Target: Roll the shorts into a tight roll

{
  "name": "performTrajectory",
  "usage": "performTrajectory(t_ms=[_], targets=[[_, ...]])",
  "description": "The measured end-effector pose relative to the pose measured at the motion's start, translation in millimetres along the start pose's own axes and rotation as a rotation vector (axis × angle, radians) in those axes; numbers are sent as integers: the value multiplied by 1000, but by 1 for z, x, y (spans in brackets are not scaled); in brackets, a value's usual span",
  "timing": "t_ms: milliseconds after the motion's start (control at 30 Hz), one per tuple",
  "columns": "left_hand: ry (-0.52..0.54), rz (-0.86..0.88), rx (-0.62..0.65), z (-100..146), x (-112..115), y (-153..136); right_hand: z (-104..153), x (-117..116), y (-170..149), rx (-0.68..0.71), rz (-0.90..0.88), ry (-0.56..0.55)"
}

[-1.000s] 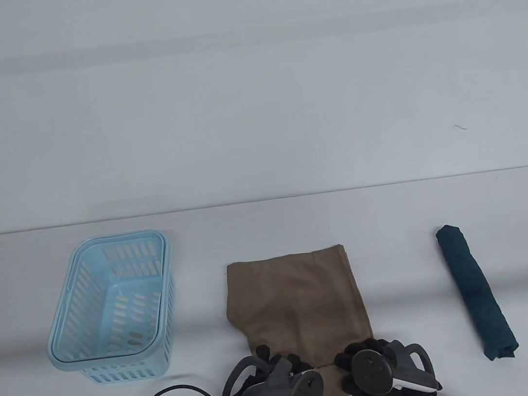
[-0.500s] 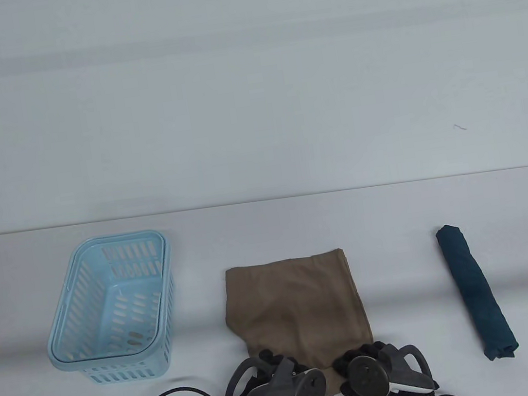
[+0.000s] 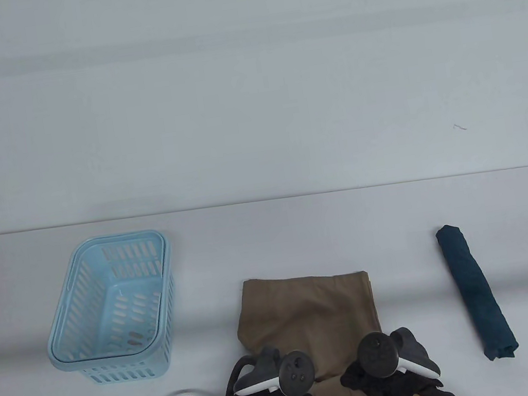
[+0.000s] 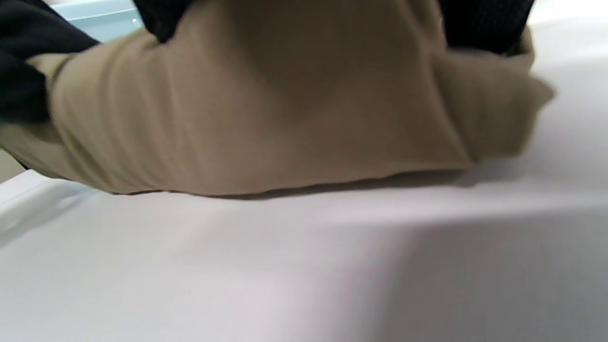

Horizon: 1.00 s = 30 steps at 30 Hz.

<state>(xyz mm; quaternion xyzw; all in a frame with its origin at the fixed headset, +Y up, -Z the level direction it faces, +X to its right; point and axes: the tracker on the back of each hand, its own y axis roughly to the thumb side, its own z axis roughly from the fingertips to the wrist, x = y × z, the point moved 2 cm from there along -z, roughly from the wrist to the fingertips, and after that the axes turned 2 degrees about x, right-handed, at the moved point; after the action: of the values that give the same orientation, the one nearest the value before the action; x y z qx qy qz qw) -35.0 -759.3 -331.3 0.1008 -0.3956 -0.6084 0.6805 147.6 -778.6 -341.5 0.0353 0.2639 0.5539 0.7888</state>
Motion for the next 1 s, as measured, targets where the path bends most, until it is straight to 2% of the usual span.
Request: performTrajectory(t_ms=[133,167,267,367,500,600,767,900,1000], targets=[[198,-106,98,16,-22,16,-2,-1,-1,-36,51,-37],[202,-106,120,19,-24,19,-1,-1,0,-41,51,-40],[107,-166,86,19,-20,23,1,0,1,-56,73,-70],[107,-244,74,13,-11,23,7,7,7,-64,139,-117],[84,-270,50,7,-3,21,17,13,21,4,207,-122],[73,-309,33,3,3,21,20,10,27,34,243,-67],[25,-308,10,-5,16,17,15,-11,26,19,313,83],[73,-328,14,-9,18,17,13,-14,29,42,376,40],[73,-282,6,-8,13,12,12,-8,27,39,326,30]])
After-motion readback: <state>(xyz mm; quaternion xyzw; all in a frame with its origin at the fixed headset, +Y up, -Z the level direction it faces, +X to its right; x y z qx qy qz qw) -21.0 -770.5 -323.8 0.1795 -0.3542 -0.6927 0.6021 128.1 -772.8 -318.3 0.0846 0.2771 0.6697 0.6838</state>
